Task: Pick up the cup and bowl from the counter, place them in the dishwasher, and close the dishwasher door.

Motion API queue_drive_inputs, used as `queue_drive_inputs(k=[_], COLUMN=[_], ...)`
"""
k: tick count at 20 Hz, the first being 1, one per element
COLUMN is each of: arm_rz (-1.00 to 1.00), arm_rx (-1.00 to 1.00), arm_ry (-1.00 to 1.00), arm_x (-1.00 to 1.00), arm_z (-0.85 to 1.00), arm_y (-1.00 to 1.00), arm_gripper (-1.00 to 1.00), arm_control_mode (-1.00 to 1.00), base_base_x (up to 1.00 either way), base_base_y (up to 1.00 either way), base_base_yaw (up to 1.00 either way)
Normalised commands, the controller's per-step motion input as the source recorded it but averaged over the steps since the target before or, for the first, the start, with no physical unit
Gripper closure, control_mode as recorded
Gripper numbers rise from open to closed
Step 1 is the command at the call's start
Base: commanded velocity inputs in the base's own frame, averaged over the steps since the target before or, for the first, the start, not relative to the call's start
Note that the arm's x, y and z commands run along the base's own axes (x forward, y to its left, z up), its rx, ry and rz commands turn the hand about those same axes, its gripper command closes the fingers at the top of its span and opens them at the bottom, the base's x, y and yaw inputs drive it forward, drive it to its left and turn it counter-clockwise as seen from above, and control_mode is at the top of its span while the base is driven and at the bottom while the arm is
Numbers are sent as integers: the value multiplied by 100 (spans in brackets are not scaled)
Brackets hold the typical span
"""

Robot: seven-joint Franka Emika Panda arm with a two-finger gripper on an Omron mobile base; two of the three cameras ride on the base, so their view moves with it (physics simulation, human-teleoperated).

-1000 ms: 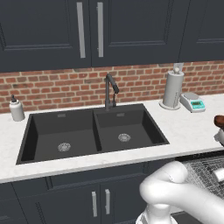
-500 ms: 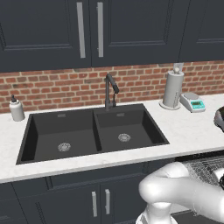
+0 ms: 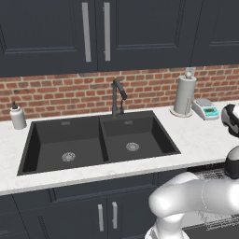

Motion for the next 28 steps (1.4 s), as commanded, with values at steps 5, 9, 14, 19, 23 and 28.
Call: queue_drive_inputs(k=[5,9,14,19,23,28], arm_rz=[0,0,1,0,1,3], arm_rx=[0,2,9,10,6,4], arm_ry=[14,18,19,13,6,3], arm_x=[17,19,16,16,5,10], arm_z=[0,0,0,-8,-14,-17], arm_y=[0,-7,-24,-13,-5,-14], arm_gripper=[-100,-100,-100,-100,-100,-100], arm_control_mode=[-100,-100,-100,-100,-100,-100], base_base_x=[0,0,0,0,0,0], base_base_y=[0,0,0,0,0,0], base_base_yaw=[0,0,0,0,0,0])
